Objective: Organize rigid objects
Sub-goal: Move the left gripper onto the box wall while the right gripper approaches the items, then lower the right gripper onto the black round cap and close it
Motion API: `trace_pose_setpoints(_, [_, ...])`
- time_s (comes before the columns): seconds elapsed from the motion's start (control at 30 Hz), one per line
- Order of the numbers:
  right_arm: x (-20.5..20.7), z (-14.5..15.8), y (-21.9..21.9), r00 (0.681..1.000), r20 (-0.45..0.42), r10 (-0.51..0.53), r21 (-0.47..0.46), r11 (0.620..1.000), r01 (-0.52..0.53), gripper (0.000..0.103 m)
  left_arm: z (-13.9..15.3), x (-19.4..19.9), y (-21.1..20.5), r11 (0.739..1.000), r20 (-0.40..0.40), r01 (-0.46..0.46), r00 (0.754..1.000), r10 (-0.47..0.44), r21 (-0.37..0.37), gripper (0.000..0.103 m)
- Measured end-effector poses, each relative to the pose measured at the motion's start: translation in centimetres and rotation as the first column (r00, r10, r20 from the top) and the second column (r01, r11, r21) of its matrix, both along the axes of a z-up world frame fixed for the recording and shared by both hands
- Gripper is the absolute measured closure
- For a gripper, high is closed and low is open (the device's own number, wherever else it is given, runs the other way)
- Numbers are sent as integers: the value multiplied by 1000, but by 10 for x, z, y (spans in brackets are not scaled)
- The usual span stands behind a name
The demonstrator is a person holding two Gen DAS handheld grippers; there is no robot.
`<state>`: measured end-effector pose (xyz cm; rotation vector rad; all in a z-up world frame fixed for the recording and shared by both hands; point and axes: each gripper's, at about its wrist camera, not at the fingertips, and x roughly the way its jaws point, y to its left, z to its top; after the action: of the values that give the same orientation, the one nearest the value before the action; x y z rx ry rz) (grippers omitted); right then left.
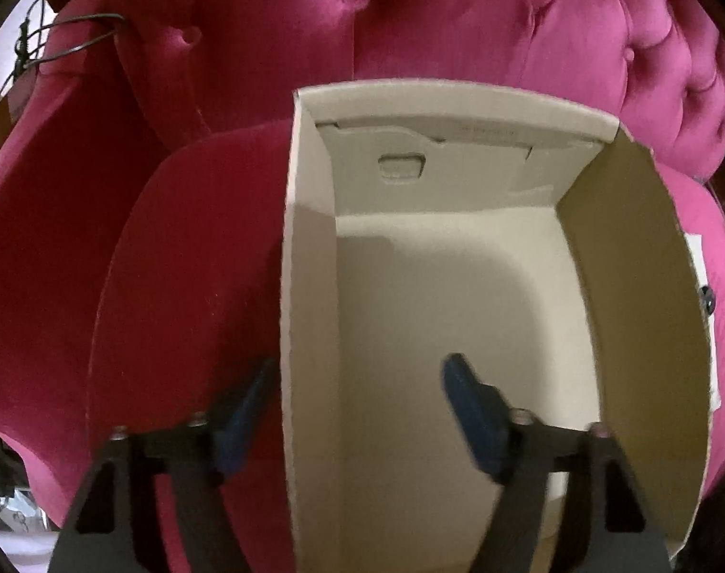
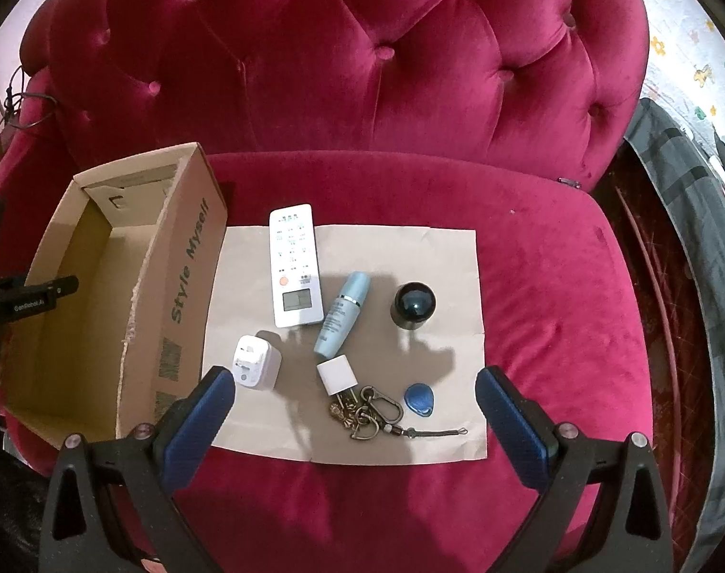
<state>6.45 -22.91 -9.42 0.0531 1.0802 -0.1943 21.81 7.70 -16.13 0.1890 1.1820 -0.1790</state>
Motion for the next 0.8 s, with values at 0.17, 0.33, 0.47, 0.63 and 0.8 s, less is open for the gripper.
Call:
trace_pose_setpoints(0.17, [2,-5,-2,1000,-8,-3,-4,1000,3,0,-6,1,5,1000,-7,-20,1000,20,4,70])
trace_pose_setpoints(0.33, [2,-7,-6,1000,-9,-10,-1,1000,10,1,-8,1,20,998,-11,-61,998,61,-16,88])
trace_pose_setpoints(0.47, [3,-9,-11,1000,-9,-20,-10,1000,20,1,-10,0,19,999,-2,-50,999,50,-5,88])
trace_pose_setpoints(0.63, [4,-11,-17,999,-17,-36,-8,999,36,1,-11,0,21,999,-4,-48,999,48,-19,89])
trace_pose_setpoints(0.8, [5,-12,-20,999,-16,-41,-9,999,41,1,-12,0,22,999,-4,-46,999,45,-20,89])
